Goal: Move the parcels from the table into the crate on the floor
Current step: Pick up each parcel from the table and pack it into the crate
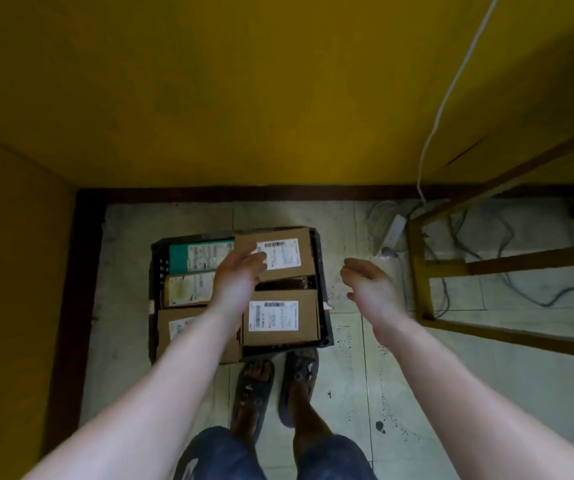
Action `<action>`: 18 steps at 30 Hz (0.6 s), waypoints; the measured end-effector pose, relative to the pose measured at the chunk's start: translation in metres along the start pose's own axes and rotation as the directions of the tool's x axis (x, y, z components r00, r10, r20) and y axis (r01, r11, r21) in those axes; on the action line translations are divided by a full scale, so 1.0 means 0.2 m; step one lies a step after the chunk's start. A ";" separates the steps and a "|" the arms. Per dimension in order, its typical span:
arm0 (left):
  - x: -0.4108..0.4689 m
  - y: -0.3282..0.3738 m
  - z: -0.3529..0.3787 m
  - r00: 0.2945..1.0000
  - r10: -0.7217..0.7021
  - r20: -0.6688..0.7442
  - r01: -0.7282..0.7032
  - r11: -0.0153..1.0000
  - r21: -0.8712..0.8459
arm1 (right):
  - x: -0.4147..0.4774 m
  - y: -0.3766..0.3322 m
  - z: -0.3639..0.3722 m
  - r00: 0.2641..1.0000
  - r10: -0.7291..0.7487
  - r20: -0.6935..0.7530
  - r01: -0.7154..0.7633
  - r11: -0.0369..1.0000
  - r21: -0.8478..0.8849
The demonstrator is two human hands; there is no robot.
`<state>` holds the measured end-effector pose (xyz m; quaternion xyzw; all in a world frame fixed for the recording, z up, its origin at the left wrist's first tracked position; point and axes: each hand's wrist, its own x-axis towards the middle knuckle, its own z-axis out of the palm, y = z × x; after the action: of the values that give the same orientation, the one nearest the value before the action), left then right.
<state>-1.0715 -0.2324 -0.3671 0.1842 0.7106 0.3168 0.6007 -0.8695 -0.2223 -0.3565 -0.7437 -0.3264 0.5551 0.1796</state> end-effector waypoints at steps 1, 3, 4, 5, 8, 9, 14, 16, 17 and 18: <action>-0.09 0.07 0.00 1.000 0.018 0.022 -0.018 1.000 0.001 | -0.10 -0.05 -0.03 1.000 -0.015 -0.020 0.015 1.000 -0.004; -0.25 0.21 -0.02 0.995 0.079 0.060 -0.080 0.997 0.012 | -0.29 -0.15 -0.10 0.997 -0.058 -0.059 0.058 0.998 0.006; -0.32 0.27 -0.03 0.991 0.109 0.078 -0.110 0.994 0.009 | -0.39 -0.19 -0.13 0.993 -0.077 -0.088 0.078 0.997 0.014; -0.39 0.33 -0.03 0.987 0.132 0.096 -0.133 0.991 0.008 | -0.47 -0.22 -0.17 0.988 -0.088 -0.123 0.091 0.996 0.019; -0.56 0.47 0.02 0.965 0.185 0.187 -0.190 0.982 0.008 | -0.68 -0.29 -0.28 0.973 -0.113 -0.199 0.129 0.990 0.066; -0.61 0.51 0.06 0.950 0.203 0.236 -0.212 0.977 0.015 | -0.73 -0.30 -0.32 0.968 -0.123 -0.219 0.146 0.985 0.094; -0.85 0.65 0.33 0.858 0.281 0.430 -0.328 0.944 0.040 | -0.95 -0.33 -0.55 0.944 -0.129 -0.304 0.199 0.957 0.213; -0.95 0.70 0.46 0.814 0.309 0.492 -0.375 0.926 0.038 | -1.02 -0.32 -0.67 0.926 -0.139 -0.351 0.236 0.939 0.250; -0.99 0.71 0.52 0.796 0.312 0.519 -0.389 0.920 0.044 | -1.05 -0.31 -0.73 0.915 -0.142 -0.378 0.254 0.930 0.266; -1.04 0.73 0.59 0.780 0.313 0.543 -0.404 0.913 0.054 | -1.08 -0.30 -0.80 0.904 -0.143 -0.403 0.270 0.921 0.280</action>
<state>-0.9304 -0.2324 -0.1257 0.4450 0.4958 0.3026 0.6816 -0.7727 -0.3110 -0.1150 -0.7558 -0.2665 0.4269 0.4190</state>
